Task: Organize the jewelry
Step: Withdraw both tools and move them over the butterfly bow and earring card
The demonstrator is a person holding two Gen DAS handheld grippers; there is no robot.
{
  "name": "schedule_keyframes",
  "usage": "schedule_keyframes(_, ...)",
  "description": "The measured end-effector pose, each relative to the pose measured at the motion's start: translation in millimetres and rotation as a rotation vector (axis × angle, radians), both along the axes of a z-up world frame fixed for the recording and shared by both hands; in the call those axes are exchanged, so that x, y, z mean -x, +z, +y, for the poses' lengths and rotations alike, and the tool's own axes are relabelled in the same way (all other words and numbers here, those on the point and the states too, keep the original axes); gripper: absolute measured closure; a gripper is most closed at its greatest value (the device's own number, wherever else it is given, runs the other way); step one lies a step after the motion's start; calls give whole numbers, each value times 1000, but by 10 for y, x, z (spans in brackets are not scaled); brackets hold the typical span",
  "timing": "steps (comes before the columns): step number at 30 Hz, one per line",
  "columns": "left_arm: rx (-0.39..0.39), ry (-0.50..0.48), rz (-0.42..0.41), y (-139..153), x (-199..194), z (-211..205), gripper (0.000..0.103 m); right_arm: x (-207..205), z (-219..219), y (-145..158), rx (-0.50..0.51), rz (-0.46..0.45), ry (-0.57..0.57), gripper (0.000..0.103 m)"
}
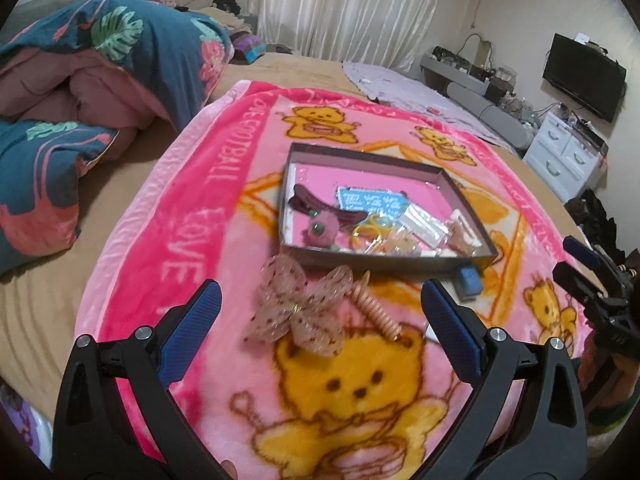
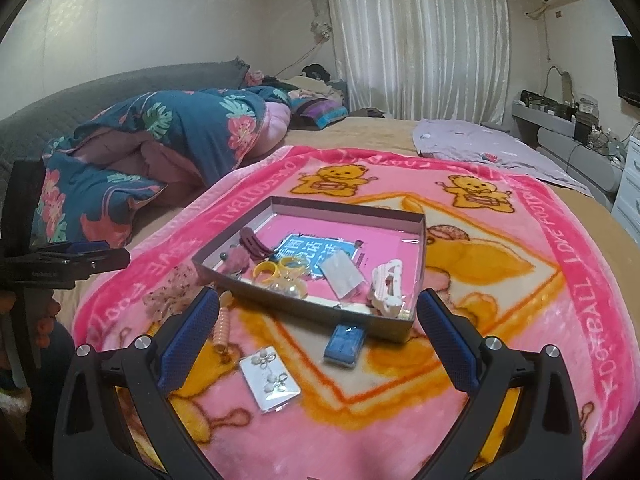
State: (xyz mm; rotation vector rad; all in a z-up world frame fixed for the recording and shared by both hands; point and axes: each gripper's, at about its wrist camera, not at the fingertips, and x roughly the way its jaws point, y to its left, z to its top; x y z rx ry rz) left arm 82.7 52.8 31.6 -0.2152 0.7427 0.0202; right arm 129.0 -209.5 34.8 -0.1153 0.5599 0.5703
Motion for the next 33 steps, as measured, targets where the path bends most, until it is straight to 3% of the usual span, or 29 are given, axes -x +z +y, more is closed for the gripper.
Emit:
schedule_keyframes(20,-39,-20,69,-247,174,-69,10,199,241,-220,74,45,75,5)
schedule_keyframes(33,-42,-19,127,-507,100,-83,10,108,373,-567,164,116,93,4)
